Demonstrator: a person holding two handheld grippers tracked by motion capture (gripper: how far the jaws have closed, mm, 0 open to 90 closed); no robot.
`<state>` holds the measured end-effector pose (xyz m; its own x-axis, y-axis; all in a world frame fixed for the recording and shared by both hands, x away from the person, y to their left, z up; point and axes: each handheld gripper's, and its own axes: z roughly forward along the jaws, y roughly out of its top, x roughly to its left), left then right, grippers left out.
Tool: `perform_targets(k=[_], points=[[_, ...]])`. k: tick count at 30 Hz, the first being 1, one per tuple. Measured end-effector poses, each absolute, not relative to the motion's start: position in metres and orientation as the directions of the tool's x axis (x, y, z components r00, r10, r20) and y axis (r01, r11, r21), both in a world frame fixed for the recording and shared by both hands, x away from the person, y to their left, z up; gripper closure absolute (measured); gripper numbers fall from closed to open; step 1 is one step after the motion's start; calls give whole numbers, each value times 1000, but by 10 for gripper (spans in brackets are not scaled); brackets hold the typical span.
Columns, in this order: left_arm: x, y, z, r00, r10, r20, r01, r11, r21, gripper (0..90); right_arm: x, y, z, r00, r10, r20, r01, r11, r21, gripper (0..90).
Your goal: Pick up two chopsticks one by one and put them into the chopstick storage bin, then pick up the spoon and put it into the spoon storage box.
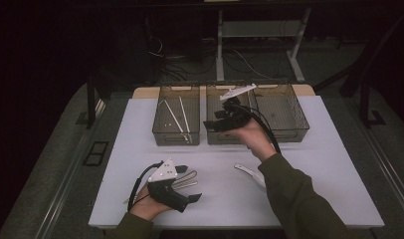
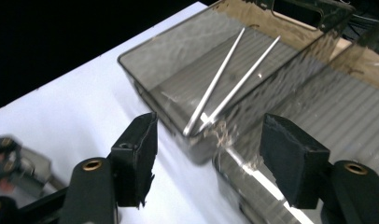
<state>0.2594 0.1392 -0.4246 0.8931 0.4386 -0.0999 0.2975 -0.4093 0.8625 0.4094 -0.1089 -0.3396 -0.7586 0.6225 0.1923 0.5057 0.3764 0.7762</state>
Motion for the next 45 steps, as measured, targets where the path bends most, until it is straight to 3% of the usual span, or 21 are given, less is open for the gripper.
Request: perform_targets(k=[21, 33, 41, 45], points=[[260, 138, -427, 888, 448, -106, 310, -412, 857, 2, 344, -191, -368, -775, 592, 221, 491, 344, 800, 349], [258, 136, -427, 891, 444, -99, 305, -422, 854, 2, 319, -223, -399, -755, 626, 192, 522, 399, 753, 379], [259, 136, -427, 892, 442, -95, 301, -425, 854, 2, 317, -229, -411, -739, 637, 218, 560, 401, 725, 557], [258, 136, -427, 892, 443, -94, 301, -425, 854, 2, 323, -223, -419, -707, 678, 202, 590, 408, 697, 734]])
